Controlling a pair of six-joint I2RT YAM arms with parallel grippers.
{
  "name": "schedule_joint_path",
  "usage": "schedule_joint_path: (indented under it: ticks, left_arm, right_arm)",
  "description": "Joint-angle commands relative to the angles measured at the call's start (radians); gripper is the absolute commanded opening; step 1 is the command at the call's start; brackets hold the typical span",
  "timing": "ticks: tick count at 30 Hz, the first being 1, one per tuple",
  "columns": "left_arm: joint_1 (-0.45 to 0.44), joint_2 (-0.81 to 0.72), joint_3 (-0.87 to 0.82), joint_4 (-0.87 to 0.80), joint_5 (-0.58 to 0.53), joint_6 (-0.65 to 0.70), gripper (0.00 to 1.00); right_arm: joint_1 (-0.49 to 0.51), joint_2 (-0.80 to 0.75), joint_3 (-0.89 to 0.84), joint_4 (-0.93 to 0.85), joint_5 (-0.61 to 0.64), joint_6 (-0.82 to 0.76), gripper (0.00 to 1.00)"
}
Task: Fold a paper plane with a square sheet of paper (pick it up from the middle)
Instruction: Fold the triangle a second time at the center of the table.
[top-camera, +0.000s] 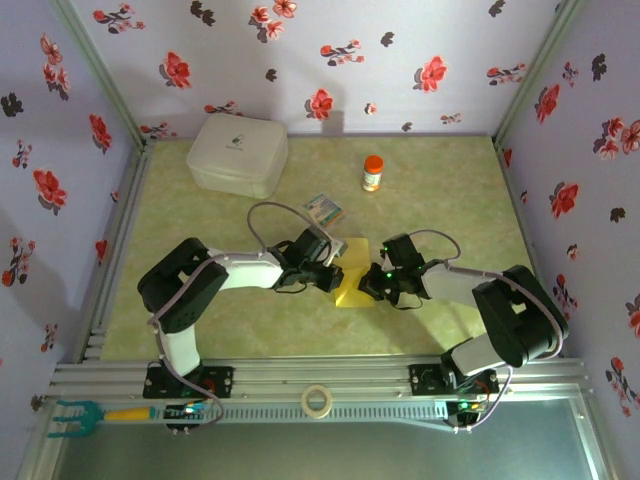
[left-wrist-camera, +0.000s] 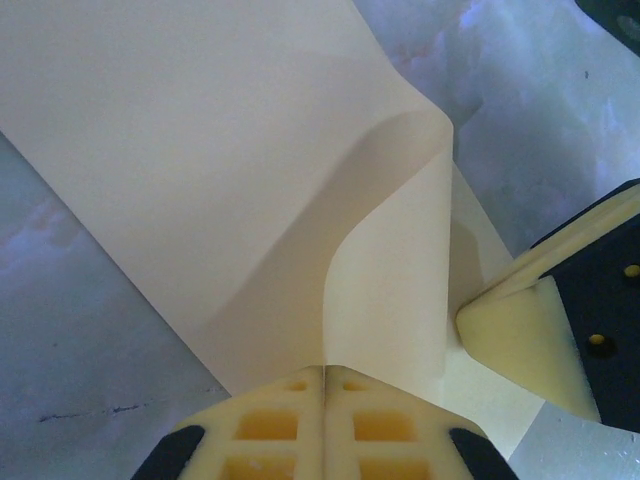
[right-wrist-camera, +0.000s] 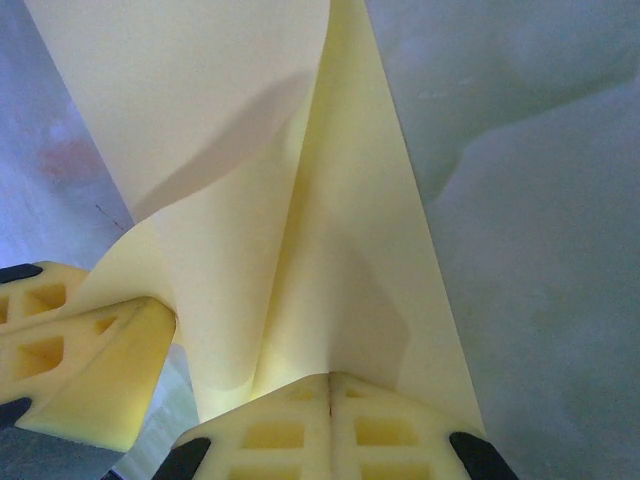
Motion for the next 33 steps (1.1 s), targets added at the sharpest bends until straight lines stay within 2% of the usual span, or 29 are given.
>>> schedule_joint_path:
  ticks: [1, 22, 33]
  left_arm:
    - [0.011, 0.015, 0.017, -0.021, -0.020, 0.014, 0.00]
    - [0.014, 0.055, 0.024, -0.034, 0.012, 0.015, 0.00]
    - [0.006, 0.030, 0.028, -0.061, 0.015, 0.002, 0.00]
  right_arm:
    - [-0.005, -0.008, -0.014, -0.043, 0.030, -0.017, 0.02]
    - [-0.008, -0.008, -0.014, -0.047, 0.031, -0.020, 0.02]
    - [-0.017, -0.049, 0.006, -0.065, 0.030, -0.034, 0.08]
